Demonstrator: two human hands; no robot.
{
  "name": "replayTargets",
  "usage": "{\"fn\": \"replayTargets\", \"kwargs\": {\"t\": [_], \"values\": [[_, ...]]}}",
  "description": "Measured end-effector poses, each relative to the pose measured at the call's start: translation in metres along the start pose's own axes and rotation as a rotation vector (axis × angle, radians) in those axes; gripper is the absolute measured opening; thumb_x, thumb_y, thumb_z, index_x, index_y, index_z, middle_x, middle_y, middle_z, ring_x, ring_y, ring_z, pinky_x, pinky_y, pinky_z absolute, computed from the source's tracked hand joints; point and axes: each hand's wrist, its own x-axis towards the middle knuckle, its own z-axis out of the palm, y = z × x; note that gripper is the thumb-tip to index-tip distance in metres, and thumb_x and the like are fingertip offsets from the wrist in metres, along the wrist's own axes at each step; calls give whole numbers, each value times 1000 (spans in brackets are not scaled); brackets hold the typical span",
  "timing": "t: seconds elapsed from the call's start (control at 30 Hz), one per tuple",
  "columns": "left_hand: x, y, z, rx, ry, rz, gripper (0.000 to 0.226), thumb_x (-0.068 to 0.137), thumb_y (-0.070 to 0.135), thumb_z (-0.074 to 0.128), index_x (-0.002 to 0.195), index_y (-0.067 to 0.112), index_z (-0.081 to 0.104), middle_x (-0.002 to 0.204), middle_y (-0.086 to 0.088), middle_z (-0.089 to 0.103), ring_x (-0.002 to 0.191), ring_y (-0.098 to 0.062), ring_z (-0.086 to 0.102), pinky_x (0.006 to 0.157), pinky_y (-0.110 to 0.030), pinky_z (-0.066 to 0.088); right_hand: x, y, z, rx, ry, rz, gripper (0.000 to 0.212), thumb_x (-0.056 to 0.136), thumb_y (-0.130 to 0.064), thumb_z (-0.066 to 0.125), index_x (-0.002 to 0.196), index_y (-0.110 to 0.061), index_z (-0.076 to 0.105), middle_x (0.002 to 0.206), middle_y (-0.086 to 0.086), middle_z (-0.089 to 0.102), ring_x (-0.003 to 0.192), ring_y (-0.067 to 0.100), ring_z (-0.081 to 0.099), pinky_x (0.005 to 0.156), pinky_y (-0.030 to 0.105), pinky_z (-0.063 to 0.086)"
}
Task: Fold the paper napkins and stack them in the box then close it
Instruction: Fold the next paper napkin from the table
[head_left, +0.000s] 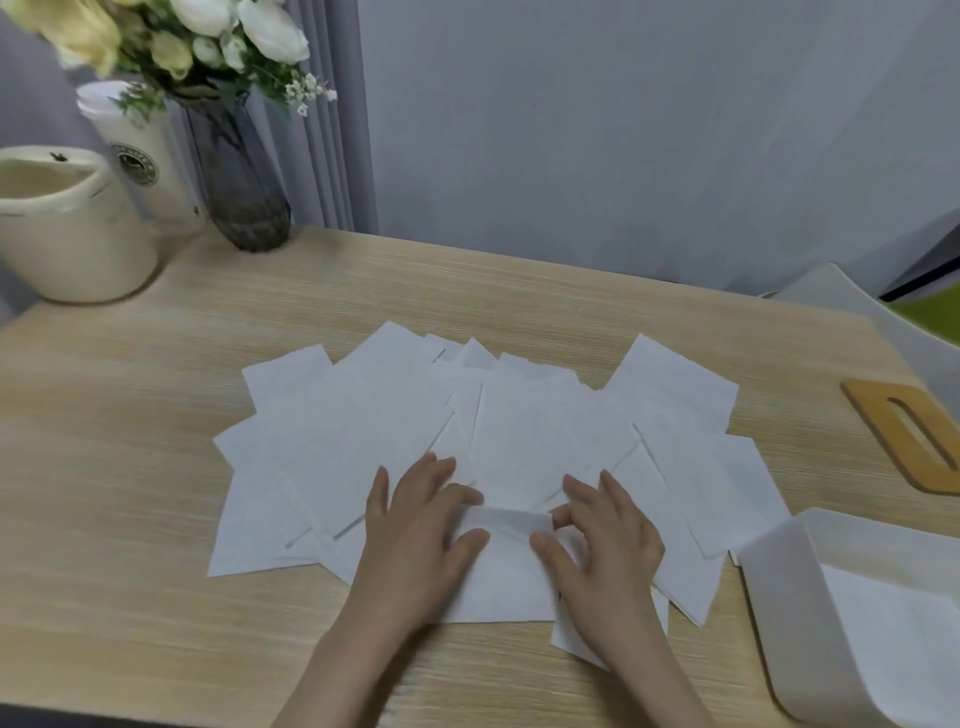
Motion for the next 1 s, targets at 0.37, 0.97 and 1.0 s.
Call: {"fn": "replayTargets", "kwargs": {"t": [0.37, 0.97, 1.0], "values": [[10, 24, -3, -364, 233, -103, 17, 91, 29, 65, 74, 26, 67, 67, 17, 64, 79, 9, 52, 81, -30, 37, 4, -3, -24, 636, 6, 246, 12, 86, -18, 68, 94, -27, 66, 77, -5, 70, 77, 7, 63, 69, 18, 44], [2, 26, -4, -1105, 66, -511, 16, 95, 5, 57, 107, 10, 66, 90, -11, 77, 91, -35, 71, 86, -51, 54, 2, -15, -9, 909, -161, 332, 13, 90, 0, 59, 92, -8, 69, 79, 8, 75, 71, 15, 71, 58, 18, 50], [2, 25, -4, -1100, 57, -508, 16, 95, 4, 56, 106, 9, 66, 90, -12, 76, 91, -36, 71, 87, -52, 53, 4, -15, -8, 901, -170, 329, 13, 89, 0, 60, 92, -7, 69, 79, 9, 74, 73, 17, 71, 60, 19, 51]]}}
